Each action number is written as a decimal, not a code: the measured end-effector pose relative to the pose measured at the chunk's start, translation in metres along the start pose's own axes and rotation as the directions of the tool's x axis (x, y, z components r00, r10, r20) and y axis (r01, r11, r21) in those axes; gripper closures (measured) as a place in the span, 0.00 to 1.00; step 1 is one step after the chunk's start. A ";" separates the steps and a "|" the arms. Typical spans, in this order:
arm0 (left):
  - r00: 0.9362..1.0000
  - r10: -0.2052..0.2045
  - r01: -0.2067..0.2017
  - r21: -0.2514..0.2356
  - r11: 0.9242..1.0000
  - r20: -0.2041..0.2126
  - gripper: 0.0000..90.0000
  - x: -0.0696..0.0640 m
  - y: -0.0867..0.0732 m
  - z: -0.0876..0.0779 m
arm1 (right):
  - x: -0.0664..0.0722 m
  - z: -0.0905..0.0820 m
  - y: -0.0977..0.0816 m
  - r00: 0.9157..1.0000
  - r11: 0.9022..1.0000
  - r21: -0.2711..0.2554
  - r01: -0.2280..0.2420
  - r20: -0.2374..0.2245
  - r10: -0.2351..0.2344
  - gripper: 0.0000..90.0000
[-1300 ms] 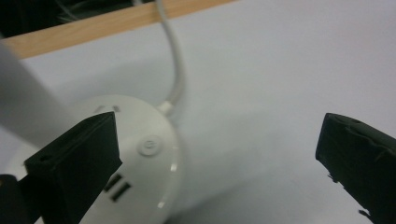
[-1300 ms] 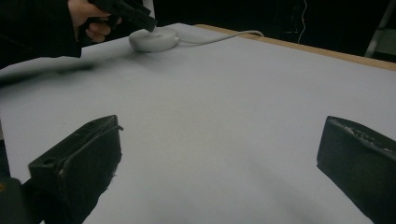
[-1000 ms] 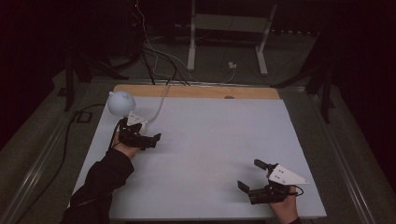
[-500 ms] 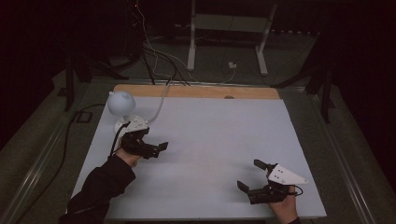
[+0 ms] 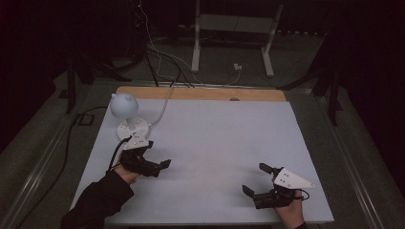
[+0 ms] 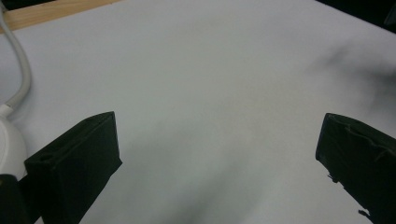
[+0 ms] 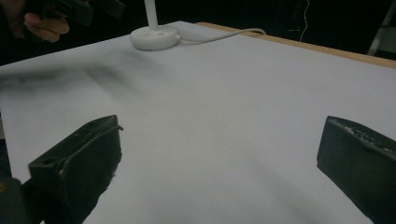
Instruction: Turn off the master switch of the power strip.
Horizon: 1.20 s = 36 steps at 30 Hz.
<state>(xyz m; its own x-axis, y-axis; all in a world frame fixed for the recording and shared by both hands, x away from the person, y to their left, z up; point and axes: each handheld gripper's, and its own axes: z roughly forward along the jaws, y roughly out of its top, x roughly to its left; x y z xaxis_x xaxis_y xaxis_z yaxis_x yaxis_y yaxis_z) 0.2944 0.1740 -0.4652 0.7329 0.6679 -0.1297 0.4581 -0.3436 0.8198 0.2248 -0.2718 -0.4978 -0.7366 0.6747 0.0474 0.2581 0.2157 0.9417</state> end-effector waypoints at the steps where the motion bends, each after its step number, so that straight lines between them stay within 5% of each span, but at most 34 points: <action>1: 1.000 0.003 -0.003 0.001 1.000 0.003 0.00 0.000 -0.002 -0.001 | 0.000 0.000 0.000 1.000 1.000 0.000 -0.001 0.000 0.001 0.00; 25: 0.997 0.080 -0.081 0.052 0.995 0.019 0.00 -0.007 -0.056 -0.009 | 0.002 0.001 0.000 1.000 1.000 0.007 0.007 -0.002 -0.007 0.00; 36: 0.998 0.054 -0.055 0.082 0.995 0.013 0.00 -0.004 -0.070 -0.010 | 0.001 0.001 0.000 1.000 1.000 0.009 0.007 -0.002 -0.007 0.00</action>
<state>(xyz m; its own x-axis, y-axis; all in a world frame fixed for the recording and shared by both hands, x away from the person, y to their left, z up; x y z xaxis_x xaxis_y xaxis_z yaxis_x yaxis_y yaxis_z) 0.2548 0.2020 -0.5169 0.7628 0.6400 -0.0922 0.4568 -0.4325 0.7774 0.2241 -0.2706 -0.4983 -0.7398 0.6715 0.0418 0.2587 0.2265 0.9390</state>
